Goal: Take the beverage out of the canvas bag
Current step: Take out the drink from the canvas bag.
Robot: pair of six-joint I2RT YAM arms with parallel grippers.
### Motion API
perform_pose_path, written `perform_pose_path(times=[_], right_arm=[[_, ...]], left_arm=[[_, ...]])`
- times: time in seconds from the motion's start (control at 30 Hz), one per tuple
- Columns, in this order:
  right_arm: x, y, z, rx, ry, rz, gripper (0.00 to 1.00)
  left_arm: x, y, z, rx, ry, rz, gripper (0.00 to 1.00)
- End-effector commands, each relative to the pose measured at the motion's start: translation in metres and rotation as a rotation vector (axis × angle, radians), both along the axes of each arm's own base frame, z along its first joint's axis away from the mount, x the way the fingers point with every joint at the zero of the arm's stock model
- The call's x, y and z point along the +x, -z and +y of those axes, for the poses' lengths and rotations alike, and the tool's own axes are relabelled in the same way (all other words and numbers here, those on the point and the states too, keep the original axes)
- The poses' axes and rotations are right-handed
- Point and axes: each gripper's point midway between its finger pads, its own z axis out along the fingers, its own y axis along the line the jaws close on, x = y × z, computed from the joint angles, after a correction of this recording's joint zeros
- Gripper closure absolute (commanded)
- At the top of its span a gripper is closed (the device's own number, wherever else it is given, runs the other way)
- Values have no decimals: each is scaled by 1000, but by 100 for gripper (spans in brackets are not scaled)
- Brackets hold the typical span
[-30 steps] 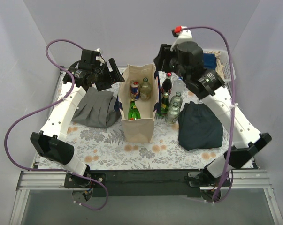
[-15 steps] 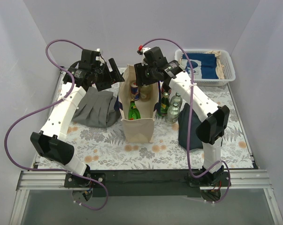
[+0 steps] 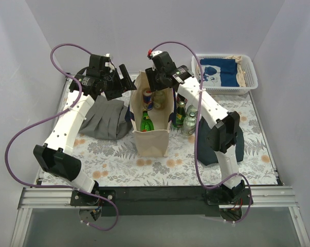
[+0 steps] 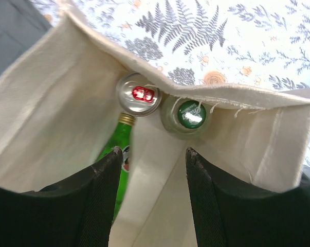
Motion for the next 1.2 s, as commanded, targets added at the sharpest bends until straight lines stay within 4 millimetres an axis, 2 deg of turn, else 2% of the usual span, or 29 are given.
perform_pose_path(times=[0.0,0.5,0.7,0.83,1.17], right_arm=[[20,-11,-8,-10,73,-78,41],[36,12,-21,-1,122,-29,41],[40,24,-17,2,111,-9,42],[42,38,-14,-7,103,12,43],[47,49,-15,-31,86,14,44]], left_arm=[[-11,-15,7,4,0,-44,24],[-8,-17,6,3,0,-48,24],[-7,-18,8,13,-5,-52,24],[-7,-17,7,12,-4,-52,24],[-5,-18,11,27,-17,-57,24]])
